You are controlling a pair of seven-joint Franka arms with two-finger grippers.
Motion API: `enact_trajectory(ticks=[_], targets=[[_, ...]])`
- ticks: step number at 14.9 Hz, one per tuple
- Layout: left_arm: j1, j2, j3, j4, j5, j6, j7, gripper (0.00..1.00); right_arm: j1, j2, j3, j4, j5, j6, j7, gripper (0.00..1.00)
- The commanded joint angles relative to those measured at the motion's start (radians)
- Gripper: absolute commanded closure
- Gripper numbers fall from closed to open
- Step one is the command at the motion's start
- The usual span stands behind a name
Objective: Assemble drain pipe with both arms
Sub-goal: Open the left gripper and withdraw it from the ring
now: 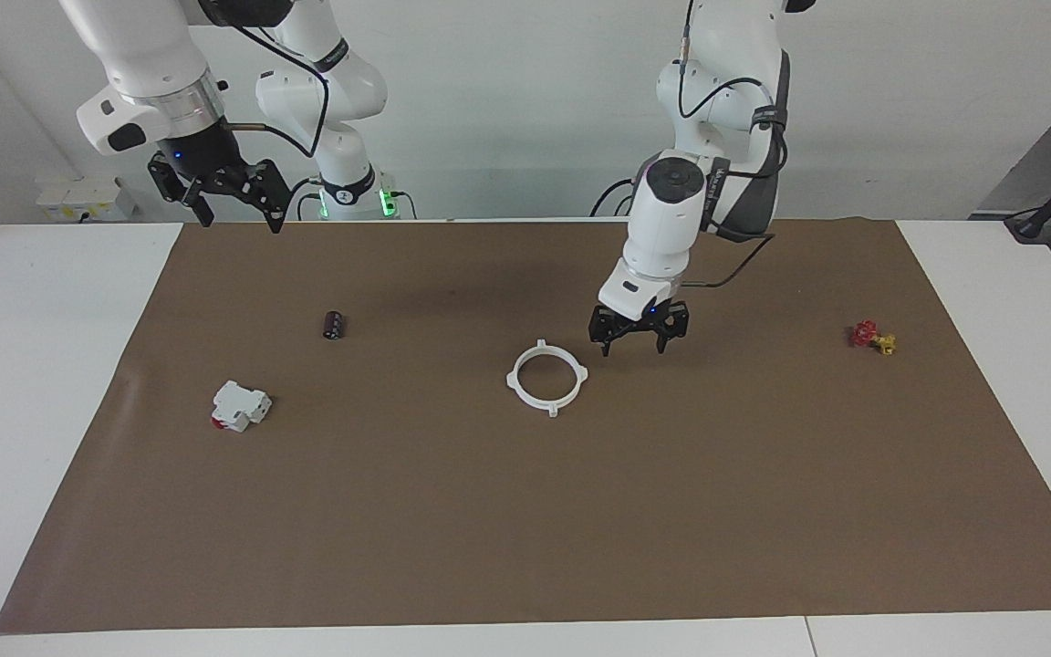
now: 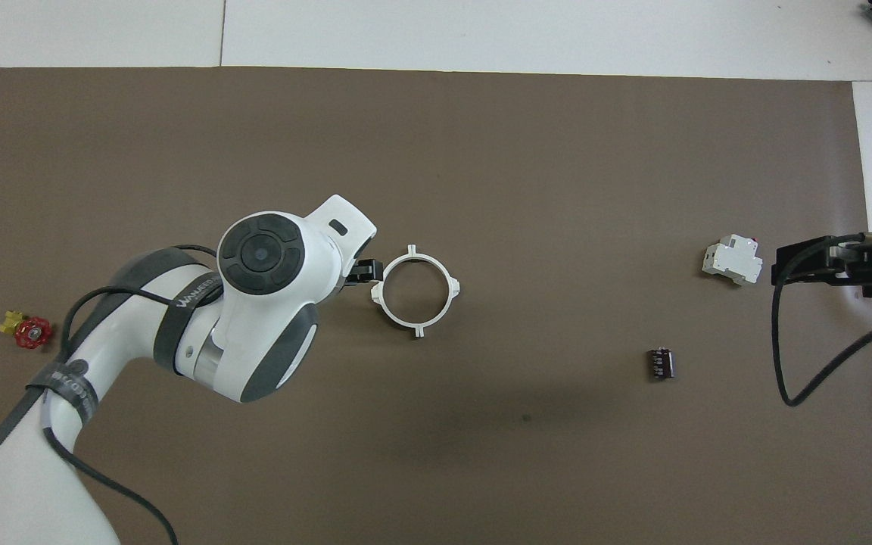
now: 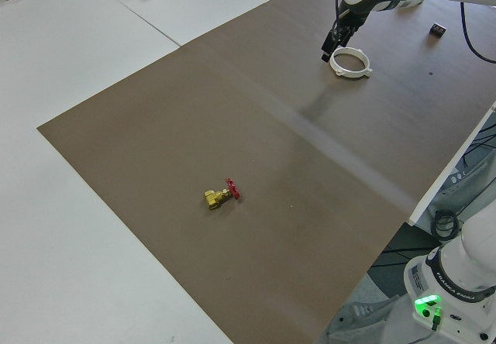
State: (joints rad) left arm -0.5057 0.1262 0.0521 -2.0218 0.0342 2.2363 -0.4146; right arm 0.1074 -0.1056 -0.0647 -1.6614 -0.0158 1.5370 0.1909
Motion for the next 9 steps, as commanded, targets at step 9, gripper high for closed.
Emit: enact_trajectory(ticks=[9], targets=[[0.335, -0.155, 0.002, 0.062, -0.037, -0.298, 0.522, 0.00, 0.001, -0.019, -0.007, -0.012, 0.020, -0.009, -0.027, 0.00]])
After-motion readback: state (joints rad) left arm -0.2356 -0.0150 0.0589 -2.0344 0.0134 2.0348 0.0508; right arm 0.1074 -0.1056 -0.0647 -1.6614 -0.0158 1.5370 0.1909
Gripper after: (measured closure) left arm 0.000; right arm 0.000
